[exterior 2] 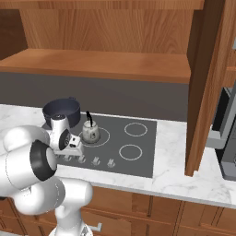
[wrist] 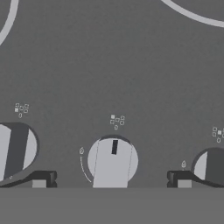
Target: Pick the kettle from the cabinet and place it on a stove burner. Then pick the pot from the counter and place it on another stove burner. Finally, turn both burners on.
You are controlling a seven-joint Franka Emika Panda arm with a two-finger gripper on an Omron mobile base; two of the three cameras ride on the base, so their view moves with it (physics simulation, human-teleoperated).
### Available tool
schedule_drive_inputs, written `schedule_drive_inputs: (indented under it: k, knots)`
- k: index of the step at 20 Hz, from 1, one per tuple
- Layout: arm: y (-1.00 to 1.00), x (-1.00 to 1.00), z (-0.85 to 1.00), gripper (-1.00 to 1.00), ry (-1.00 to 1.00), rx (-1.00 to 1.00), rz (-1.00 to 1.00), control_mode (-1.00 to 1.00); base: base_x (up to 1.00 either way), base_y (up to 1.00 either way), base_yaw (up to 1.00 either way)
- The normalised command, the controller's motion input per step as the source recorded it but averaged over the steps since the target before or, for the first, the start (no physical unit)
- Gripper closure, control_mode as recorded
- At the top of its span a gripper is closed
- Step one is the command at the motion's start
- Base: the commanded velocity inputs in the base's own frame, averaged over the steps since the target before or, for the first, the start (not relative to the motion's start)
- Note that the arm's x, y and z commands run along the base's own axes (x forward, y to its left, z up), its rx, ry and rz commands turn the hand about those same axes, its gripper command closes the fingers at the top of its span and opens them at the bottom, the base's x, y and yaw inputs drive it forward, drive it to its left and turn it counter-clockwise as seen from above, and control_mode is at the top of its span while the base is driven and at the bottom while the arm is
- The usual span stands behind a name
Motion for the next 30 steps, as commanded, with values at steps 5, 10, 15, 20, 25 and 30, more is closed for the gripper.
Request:
schedule_drive_inputs:
  k: [5,10,15,20,25,30]
  knots:
    - [0.0,0.01,-0.07,-1.0,-0.02,0.0,0.0,-1.0,0.0,0.0,0.0]
    - [0.0,0.0,-0.09,-1.0,0.0,0.0,0.0,-1.0,0.0,0.0,0.0]
    - [0.0,0.0,-0.09,-1.0,0.0,0.0,0.0,-1.0,0.0,0.0,0.0]
    - [0.02,0.0,-0.11,-1.0,0.0,0.0,0.0,-1.0,0.0,0.0,0.0]
    - [0.02,0.0,-0.07,1.0,0.0,0.0,0.0,-1.0,0.0,0.0,0.0]
    - [0.0,0.0,-0.01,1.0,0.0,0.0,0.0,-1.0,0.0,0.0,0.0]
